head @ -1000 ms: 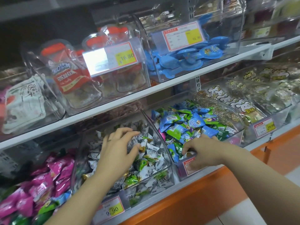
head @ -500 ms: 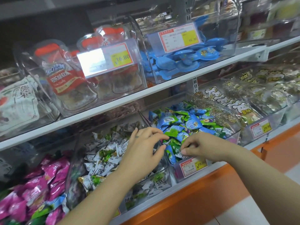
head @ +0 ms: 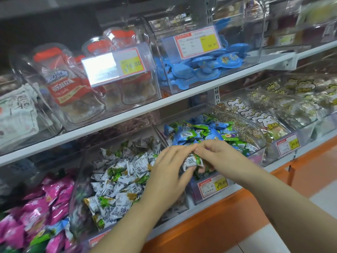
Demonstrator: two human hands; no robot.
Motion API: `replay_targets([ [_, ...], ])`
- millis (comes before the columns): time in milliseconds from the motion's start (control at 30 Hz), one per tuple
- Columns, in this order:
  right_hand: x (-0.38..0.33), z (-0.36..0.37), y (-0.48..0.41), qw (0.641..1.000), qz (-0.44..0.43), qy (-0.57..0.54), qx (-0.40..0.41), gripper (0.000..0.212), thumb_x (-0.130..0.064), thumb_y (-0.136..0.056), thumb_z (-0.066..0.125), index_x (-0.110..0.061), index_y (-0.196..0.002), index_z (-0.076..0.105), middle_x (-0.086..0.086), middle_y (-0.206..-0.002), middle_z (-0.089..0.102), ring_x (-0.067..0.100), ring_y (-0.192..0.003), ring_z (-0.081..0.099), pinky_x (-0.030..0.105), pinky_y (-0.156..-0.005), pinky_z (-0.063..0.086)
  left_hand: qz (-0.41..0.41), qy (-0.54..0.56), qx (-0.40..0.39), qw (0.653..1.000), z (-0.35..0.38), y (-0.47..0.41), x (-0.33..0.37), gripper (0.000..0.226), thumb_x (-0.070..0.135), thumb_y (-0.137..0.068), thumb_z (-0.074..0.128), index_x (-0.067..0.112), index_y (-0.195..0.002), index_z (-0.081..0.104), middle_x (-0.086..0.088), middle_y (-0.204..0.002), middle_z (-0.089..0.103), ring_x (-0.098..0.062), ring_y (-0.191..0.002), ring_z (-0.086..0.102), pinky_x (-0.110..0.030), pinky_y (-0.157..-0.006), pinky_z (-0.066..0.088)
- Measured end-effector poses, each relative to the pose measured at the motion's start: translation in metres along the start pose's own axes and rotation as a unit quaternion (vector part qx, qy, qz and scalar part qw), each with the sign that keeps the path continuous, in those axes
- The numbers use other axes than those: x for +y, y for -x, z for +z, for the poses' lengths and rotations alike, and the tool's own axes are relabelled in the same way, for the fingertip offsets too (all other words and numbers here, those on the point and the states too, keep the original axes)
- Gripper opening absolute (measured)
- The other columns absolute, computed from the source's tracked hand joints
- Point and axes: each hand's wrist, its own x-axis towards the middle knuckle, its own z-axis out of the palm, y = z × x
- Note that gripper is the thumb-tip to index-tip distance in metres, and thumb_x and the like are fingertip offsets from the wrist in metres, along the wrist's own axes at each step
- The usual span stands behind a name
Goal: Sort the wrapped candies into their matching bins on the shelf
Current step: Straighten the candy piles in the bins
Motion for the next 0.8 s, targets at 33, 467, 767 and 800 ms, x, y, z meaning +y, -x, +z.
replay_targets([
  [33, -0.002, 0.001, 0.001, 1.0, -0.004, -0.014, -0.003, 0.026, -0.035, -0.096, 0.048, -0.017, -0.08, 0.058, -0.009, -0.051, 0.057, 0.019, -0.061, 0.058, 0.031, -0.064, 0.038, 0.009, -0.004, 0.021, 1.0, -0.002, 0.001, -0.004, 0.046, 0.039, -0.09, 0.049, 0.041, -0.135, 0.038, 0.021, -0.123, 0.048, -0.003, -0.117, 0.045, -0.03, -0.104, 0.037],
  [467, 0.02, -0.026, -0.009, 0.98, -0.022, 0.103, 0.169, 0.013, -0.023, -0.091, 0.06, -0.023, -0.079, 0.067, 0.003, -0.083, 0.071, 0.018, -0.079, 0.064, 0.032, -0.077, 0.048, -0.235, -0.126, -0.134, 0.955, -0.048, 0.017, -0.063, 0.053, 0.058, -0.094, 0.027, 0.051, -0.145, 0.013, 0.009, -0.156, 0.01, -0.018, -0.143, 0.015, -0.048, -0.117, 0.012],
  [767, 0.033, -0.043, -0.008, 0.956, -0.01, 0.224, 0.19, 0.019, -0.014, -0.09, 0.061, -0.015, -0.107, 0.068, -0.003, -0.097, 0.065, 0.012, -0.084, 0.057, 0.021, -0.077, 0.039, -0.204, -0.269, -0.244, 0.909, -0.05, 0.024, -0.069, 0.062, 0.067, -0.085, 0.011, 0.05, -0.145, 0.016, 0.015, -0.156, 0.01, -0.015, -0.144, 0.01, -0.051, -0.117, 0.005],
  [800, 0.034, -0.043, -0.008, 0.959, -0.006, 0.224, 0.175, 0.022, -0.013, -0.089, 0.062, -0.015, -0.11, 0.068, -0.003, -0.103, 0.065, 0.013, -0.089, 0.058, 0.022, -0.08, 0.041, -0.219, -0.27, -0.245, 0.905, -0.052, 0.027, -0.069, 0.062, 0.068, -0.086, 0.011, 0.049, -0.145, 0.014, 0.014, -0.156, 0.01, -0.015, -0.144, 0.009, -0.051, -0.117, 0.004],
])
